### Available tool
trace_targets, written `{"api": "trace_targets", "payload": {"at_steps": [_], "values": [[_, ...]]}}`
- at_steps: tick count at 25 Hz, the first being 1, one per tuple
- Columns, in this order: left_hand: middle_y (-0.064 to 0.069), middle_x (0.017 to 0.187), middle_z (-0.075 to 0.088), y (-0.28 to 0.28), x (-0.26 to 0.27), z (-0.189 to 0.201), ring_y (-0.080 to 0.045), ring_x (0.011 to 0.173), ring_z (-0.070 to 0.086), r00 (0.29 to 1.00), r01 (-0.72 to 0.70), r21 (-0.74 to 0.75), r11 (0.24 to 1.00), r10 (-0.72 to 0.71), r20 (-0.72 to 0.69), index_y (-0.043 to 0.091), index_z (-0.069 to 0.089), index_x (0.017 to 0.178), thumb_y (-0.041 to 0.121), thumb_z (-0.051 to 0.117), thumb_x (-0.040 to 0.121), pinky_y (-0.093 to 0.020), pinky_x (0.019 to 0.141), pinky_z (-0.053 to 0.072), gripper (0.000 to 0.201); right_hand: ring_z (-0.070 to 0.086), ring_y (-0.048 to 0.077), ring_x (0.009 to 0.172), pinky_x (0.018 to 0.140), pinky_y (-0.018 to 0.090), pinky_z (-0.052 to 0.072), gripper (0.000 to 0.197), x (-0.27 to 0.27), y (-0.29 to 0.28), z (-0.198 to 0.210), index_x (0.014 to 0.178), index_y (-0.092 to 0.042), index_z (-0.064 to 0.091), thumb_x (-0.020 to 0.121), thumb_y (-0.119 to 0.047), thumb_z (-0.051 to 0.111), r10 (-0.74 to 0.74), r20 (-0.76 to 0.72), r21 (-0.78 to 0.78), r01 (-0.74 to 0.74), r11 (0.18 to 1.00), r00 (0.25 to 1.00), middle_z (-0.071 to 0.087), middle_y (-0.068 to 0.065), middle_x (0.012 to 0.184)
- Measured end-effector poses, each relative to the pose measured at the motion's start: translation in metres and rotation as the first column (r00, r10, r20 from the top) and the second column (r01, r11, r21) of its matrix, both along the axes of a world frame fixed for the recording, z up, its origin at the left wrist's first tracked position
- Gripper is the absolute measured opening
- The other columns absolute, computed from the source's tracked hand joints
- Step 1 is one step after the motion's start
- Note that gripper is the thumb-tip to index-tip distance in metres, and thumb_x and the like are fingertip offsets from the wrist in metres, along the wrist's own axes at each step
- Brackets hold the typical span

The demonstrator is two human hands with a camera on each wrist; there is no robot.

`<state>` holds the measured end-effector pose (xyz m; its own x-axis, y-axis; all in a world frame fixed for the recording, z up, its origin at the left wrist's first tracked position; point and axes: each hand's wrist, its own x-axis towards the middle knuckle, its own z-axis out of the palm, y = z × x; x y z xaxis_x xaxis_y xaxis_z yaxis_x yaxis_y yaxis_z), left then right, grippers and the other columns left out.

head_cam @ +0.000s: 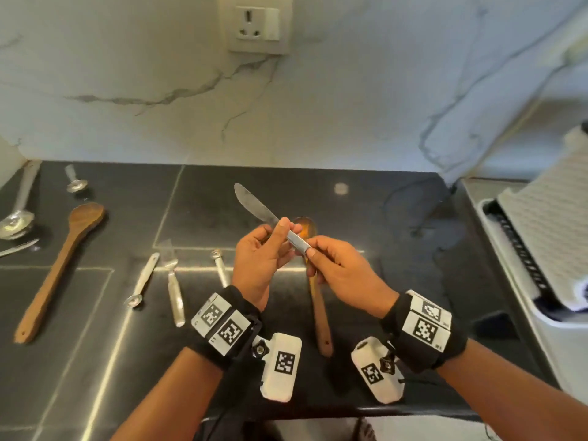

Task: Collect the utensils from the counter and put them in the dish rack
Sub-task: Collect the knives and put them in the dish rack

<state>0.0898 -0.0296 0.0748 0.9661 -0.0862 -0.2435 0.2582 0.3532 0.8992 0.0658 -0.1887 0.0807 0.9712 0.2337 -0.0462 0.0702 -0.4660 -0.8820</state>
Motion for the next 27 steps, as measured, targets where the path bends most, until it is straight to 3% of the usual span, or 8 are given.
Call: {"api": "trace_targets", "payload": {"at_steps": [2, 6, 12, 16, 20, 22, 25, 27], "values": [[-0.008, 0.108, 0.075, -0.044, 0.003, 0.016, -0.02, 0.103, 0.071, 0.994, 0.099, 0.059, 0.993, -0.102, 0.034, 0.013, 0.071, 0.098, 0.031, 0.062, 0.092, -0.036, 0.089, 0.054, 0.021, 0.055, 0.005, 0.063, 0.06, 0.022, 0.044, 0.02, -0.006, -0.052, 0.019, 0.103, -0.013, 0.066, 0.102, -0.015, 0.047, -0.084, 0.124, -0.113, 0.098, 0.989, 0.989, 0.063, -0.003, 0.074], [-0.007, 0.106, 0.076, -0.153, -0.001, 0.058, -0.019, 0.102, 0.072, 0.962, 0.243, 0.114, 0.963, -0.255, 0.097, 0.008, 0.07, 0.11, 0.039, 0.061, 0.092, -0.035, 0.086, 0.053, 0.038, 0.053, 0.002, 0.067, 0.066, 0.028, 0.039, 0.019, -0.019, -0.166, 0.083, 0.105, -0.017, 0.066, 0.099, -0.017, 0.048, -0.129, 0.358, -0.328, 0.254, 0.91, 0.925, 0.056, -0.013, 0.072], [0.0, 0.098, 0.077, -0.318, -0.031, 0.104, -0.01, 0.096, 0.07, 0.849, 0.335, 0.298, 0.894, -0.424, 0.316, 0.017, 0.073, 0.097, 0.03, 0.063, 0.093, -0.032, 0.082, 0.053, 0.017, 0.062, 0.027, 0.089, 0.072, 0.032, 0.038, 0.022, -0.05, -0.346, 0.178, 0.106, -0.01, 0.068, 0.099, -0.016, 0.048, -0.172, 0.526, -0.516, 0.474, 0.714, 0.833, 0.067, 0.002, 0.09], [0.014, 0.11, 0.069, -0.394, -0.053, 0.103, -0.006, 0.107, 0.064, 0.692, 0.287, 0.493, 0.821, -0.534, 0.486, 0.028, 0.07, 0.104, 0.031, 0.068, 0.088, -0.037, 0.09, 0.054, 0.016, 0.055, 0.014, 0.071, 0.064, 0.032, 0.037, 0.021, -0.093, -0.455, 0.216, 0.1, -0.019, 0.068, 0.101, -0.019, 0.047, -0.255, 0.454, -0.593, 0.503, 0.629, 0.854, 0.062, -0.005, 0.077], [0.017, 0.144, 0.046, -0.434, -0.061, 0.094, -0.005, 0.135, 0.041, 0.545, 0.206, 0.703, 0.681, -0.676, 0.496, 0.036, 0.057, 0.127, 0.045, 0.066, 0.084, -0.04, 0.109, 0.041, 0.045, 0.058, 0.022, 0.07, 0.065, 0.038, 0.043, 0.022, -0.127, -0.54, 0.214, 0.09, -0.021, 0.069, 0.099, -0.018, 0.049, -0.353, 0.414, -0.605, 0.544, 0.582, 0.839, 0.064, 0.003, 0.077], [0.017, 0.153, 0.035, -0.446, -0.061, 0.089, -0.007, 0.143, 0.032, 0.508, 0.18, 0.766, 0.617, -0.725, 0.464, 0.039, 0.05, 0.135, 0.054, 0.064, 0.082, -0.047, 0.114, 0.035, 0.056, 0.056, 0.015, 0.069, 0.063, 0.032, 0.039, 0.023, -0.133, -0.564, 0.206, 0.089, -0.023, 0.07, 0.098, -0.016, 0.05, -0.374, 0.368, -0.634, 0.524, 0.569, 0.851, 0.065, -0.002, 0.078], [0.017, 0.157, 0.029, -0.459, -0.06, 0.082, -0.006, 0.145, 0.025, 0.493, 0.172, 0.803, 0.571, -0.755, 0.431, 0.038, 0.048, 0.138, 0.053, 0.067, 0.081, -0.047, 0.117, 0.031, 0.061, 0.062, 0.018, 0.086, 0.079, 0.036, 0.046, 0.025, -0.129, -0.576, 0.192, 0.098, -0.02, 0.073, 0.098, -0.02, 0.048, -0.301, 0.296, -0.734, 0.418, 0.536, 0.906, 0.071, -0.001, 0.093], [0.017, 0.156, 0.029, -0.465, -0.06, 0.078, -0.007, 0.144, 0.027, 0.482, 0.163, 0.813, 0.559, -0.764, 0.429, 0.037, 0.051, 0.135, 0.054, 0.066, 0.08, -0.048, 0.115, 0.034, 0.059, 0.061, 0.016, 0.082, 0.076, 0.035, 0.046, 0.029, -0.119, -0.571, 0.184, 0.1, -0.018, 0.073, 0.099, -0.023, 0.045, -0.24, 0.239, -0.768, 0.334, 0.546, 0.941, 0.069, -0.003, 0.087]]}}
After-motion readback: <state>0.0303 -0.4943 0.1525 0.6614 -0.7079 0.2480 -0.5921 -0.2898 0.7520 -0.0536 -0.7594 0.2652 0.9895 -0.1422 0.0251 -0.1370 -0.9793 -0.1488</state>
